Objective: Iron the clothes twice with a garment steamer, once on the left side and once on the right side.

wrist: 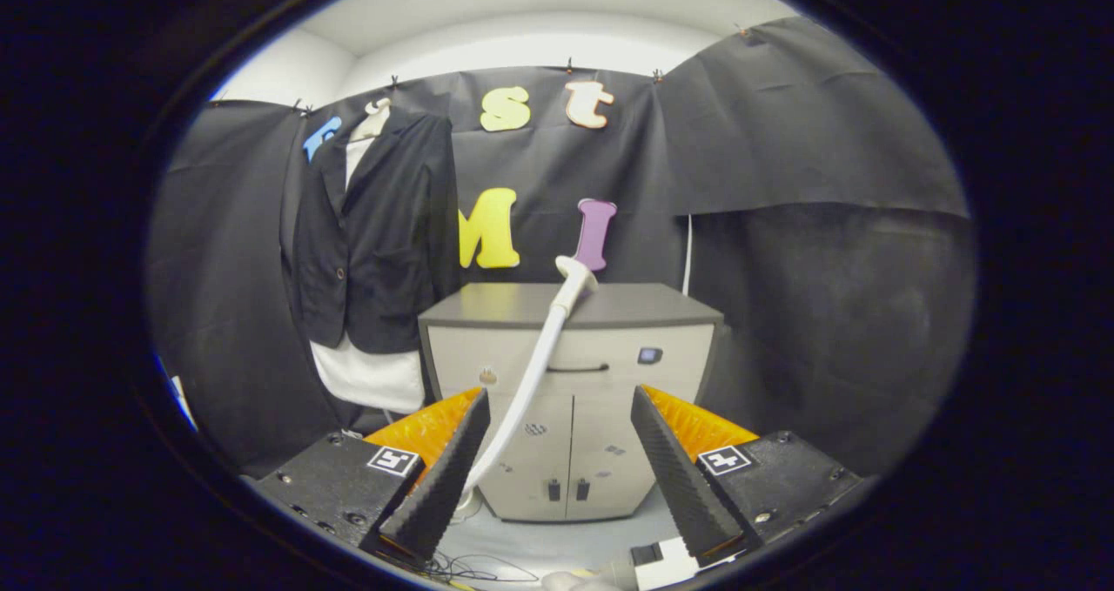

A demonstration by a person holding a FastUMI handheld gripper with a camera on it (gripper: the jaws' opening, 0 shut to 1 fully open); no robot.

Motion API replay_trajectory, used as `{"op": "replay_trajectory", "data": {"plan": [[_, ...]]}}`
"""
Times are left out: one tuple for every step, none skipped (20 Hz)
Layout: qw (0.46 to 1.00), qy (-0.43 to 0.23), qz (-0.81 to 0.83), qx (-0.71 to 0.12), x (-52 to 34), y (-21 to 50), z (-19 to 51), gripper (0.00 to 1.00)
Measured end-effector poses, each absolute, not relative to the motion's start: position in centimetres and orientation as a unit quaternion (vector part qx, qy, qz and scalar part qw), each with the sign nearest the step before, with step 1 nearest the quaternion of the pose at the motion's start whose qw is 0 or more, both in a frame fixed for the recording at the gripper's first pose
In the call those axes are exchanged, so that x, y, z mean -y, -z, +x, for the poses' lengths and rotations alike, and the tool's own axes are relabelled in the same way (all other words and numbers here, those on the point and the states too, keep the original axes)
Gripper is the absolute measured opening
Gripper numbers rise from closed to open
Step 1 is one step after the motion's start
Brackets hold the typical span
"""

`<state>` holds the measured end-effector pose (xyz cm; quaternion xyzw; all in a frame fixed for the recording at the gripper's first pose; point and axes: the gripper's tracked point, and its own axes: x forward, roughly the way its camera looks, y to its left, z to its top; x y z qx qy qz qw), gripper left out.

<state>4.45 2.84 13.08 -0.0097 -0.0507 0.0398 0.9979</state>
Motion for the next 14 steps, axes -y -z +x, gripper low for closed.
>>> {"op": "replay_trajectory", "data": {"plan": [[0.997, -0.046, -0.012, 0.058, -3.1, -14.7, 5.5, 1.0], [0.996, -0.053, -0.015, 0.065, -3.6, -16.7, 6.6, 1.0], [0.996, -0.058, -0.016, 0.071, -3.9, -18.5, 7.6, 1.0], [0.995, -0.066, -0.018, 0.076, -4.3, -20.2, 8.8, 1.0], [0.993, -0.075, -0.019, 0.084, -4.9, -21.8, 10.0, 1.0], [0.992, -0.082, -0.023, 0.091, -5.5, -23.5, 11.3, 1.0], [0.991, -0.088, -0.025, 0.095, -5.9, -25.0, 12.8, 1.0], [0.99, -0.099, -0.026, 0.097, -6.6, -26.3, 14.2, 1.0], [0.989, -0.107, -0.024, 0.099, -7.0, -27.6, 15.7, 1.0], [0.989, -0.108, -0.024, 0.095, -7.2, -28.4, 17.4, 1.0], [0.99, -0.109, -0.025, 0.092, -7.3, -29.4, 19.0, 1.0], [0.99, -0.105, -0.026, 0.086, -7.1, -29.9, 20.9, 1.0], [0.991, -0.102, -0.027, 0.077, -7.1, -30.3, 22.8, 1.0], [0.992, -0.103, -0.027, 0.068, -7.0, -30.7, 24.7, 1.0]]}}
